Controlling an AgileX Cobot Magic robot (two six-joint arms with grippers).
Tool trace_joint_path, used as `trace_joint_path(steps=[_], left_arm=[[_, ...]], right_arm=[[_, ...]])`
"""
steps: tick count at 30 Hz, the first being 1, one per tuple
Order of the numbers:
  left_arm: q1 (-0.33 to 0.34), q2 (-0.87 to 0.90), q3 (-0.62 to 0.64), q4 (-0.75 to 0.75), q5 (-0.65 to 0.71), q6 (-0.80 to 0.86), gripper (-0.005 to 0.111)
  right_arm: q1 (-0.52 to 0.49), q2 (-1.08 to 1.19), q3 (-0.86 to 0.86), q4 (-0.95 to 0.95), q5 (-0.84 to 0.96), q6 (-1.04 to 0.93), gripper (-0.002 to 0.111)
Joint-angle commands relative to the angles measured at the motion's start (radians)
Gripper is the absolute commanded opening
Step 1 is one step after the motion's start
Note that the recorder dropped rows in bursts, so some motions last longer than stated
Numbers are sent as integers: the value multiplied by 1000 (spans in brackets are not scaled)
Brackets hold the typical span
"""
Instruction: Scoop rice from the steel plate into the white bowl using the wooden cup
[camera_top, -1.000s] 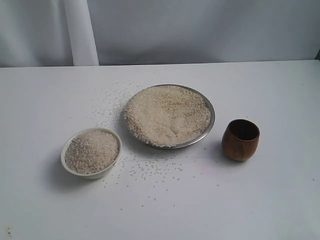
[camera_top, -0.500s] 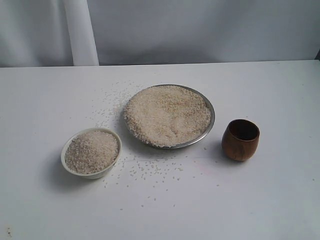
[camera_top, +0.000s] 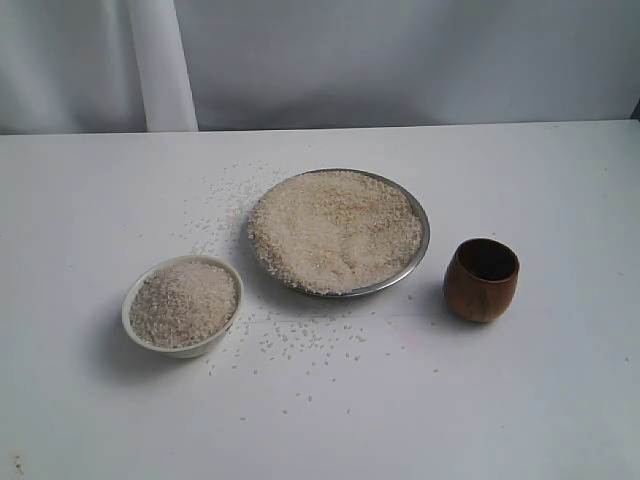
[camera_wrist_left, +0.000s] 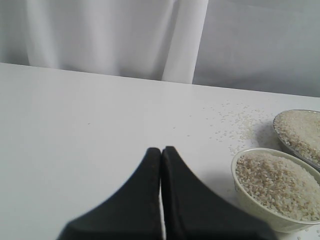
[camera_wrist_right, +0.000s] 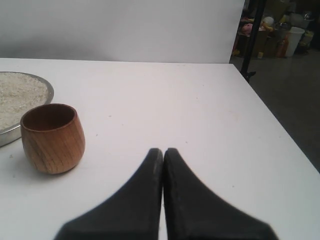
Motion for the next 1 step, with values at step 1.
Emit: trace_joint_path(steps=[1], left_arm=[[-5, 0, 2, -5, -9, -4, 0]], right_arm=[[-7, -4, 3, 4, 0, 5, 0]])
